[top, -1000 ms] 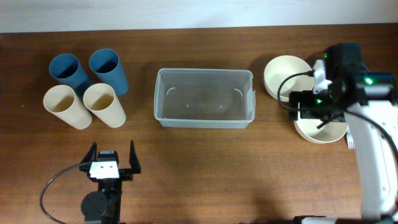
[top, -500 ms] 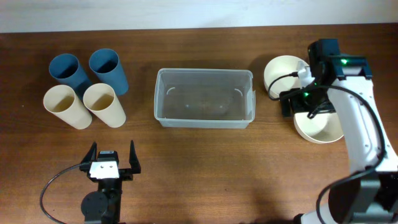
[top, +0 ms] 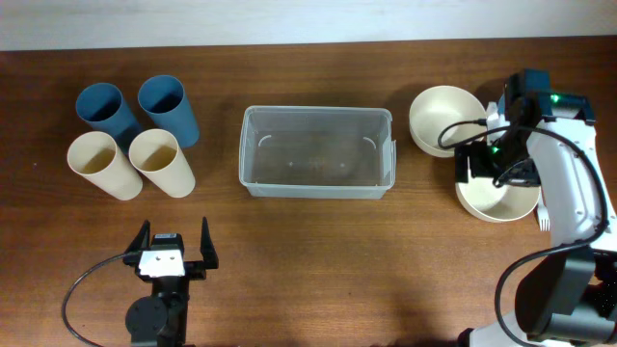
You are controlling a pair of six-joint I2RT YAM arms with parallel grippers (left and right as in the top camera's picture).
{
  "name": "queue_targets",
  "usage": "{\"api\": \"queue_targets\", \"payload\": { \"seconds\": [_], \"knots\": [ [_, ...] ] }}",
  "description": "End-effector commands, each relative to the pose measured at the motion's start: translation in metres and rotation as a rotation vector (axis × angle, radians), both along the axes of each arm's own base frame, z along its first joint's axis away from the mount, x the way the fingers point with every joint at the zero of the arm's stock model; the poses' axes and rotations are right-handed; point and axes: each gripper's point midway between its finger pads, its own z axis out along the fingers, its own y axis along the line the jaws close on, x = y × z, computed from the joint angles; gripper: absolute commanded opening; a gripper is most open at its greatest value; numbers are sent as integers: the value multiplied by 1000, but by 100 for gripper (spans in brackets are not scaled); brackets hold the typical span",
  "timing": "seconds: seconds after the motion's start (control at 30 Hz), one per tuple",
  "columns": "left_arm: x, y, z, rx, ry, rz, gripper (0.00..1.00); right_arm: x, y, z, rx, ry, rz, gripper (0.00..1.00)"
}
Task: Pack container
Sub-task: 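Lower the right gripper to the front cream bowl's rim and grip it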
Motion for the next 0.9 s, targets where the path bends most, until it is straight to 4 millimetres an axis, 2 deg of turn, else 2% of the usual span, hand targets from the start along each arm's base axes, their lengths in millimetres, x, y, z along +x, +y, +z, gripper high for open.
{"api": "queue_targets", "payload": {
  "seconds": [0.0, 0.13, 0.27, 0.37, 0.6, 0.73, 0.77, 0.87],
  "knots": [
    [0, 0, -1, 8, 2, -2, 100, -2, 12, -11, 49, 11, 29, 99],
    [0, 0, -1, 8, 2, -2, 100, 3, 1, -11, 12, -11, -65, 99],
    [0, 0, -1, 8, 2, -2, 100, -2, -30, -11, -52, -14, -345, 99],
    [0, 0, -1, 8, 2, -2, 100, -13, -58, -10, -13, -10, -572, 99],
    [0, 0, -1, 8, 2, -2, 100, -29, -90, 9, 103, -77, -774, 99],
    [0, 0, -1, 8, 2, -2, 100, -48, -101, 16, 133, -68, -847, 99],
    [0, 0, -1, 8, 2, -2, 100, -56, -103, 11, 142, -50, -870, 99],
    [0, 0, -1, 8, 2, -2, 100, -58, -95, -5, 206, -36, -870, 99]
  ]
}}
